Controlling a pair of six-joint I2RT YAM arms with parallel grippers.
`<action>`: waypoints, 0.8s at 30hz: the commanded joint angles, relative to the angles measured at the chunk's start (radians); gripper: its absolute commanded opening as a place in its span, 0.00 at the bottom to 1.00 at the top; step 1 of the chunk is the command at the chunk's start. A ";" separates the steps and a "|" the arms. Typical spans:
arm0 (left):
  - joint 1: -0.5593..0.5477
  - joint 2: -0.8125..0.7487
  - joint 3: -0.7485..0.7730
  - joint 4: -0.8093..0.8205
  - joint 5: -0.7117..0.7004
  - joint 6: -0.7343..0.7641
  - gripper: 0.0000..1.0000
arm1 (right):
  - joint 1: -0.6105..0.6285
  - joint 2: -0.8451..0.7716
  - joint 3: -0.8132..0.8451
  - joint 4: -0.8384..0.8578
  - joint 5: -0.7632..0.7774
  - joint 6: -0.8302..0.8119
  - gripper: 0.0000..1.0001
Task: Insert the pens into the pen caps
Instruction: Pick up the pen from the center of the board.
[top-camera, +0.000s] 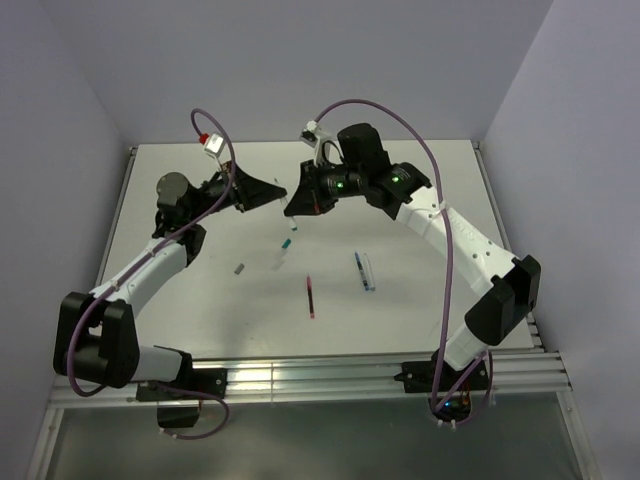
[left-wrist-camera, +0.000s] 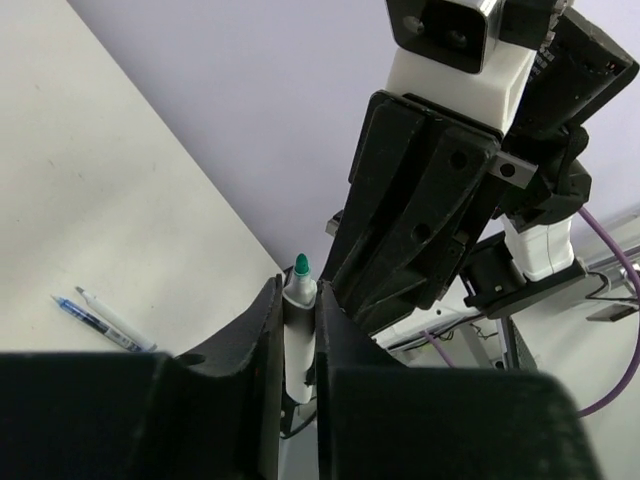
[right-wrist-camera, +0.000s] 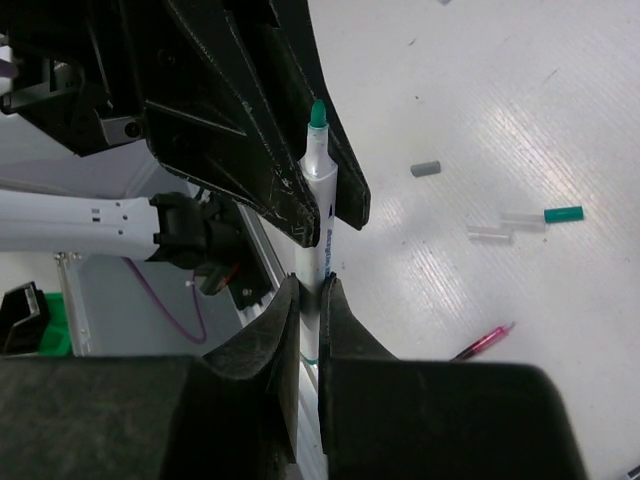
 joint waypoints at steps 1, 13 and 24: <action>-0.015 -0.001 0.040 0.057 -0.004 -0.024 0.00 | 0.007 -0.026 0.026 0.038 -0.033 0.007 0.02; -0.018 0.002 0.011 0.166 0.008 -0.113 0.00 | -0.030 -0.004 0.009 0.061 -0.099 0.064 0.58; -0.035 0.012 0.014 0.187 0.011 -0.121 0.00 | -0.044 0.008 -0.015 0.104 -0.208 0.109 0.28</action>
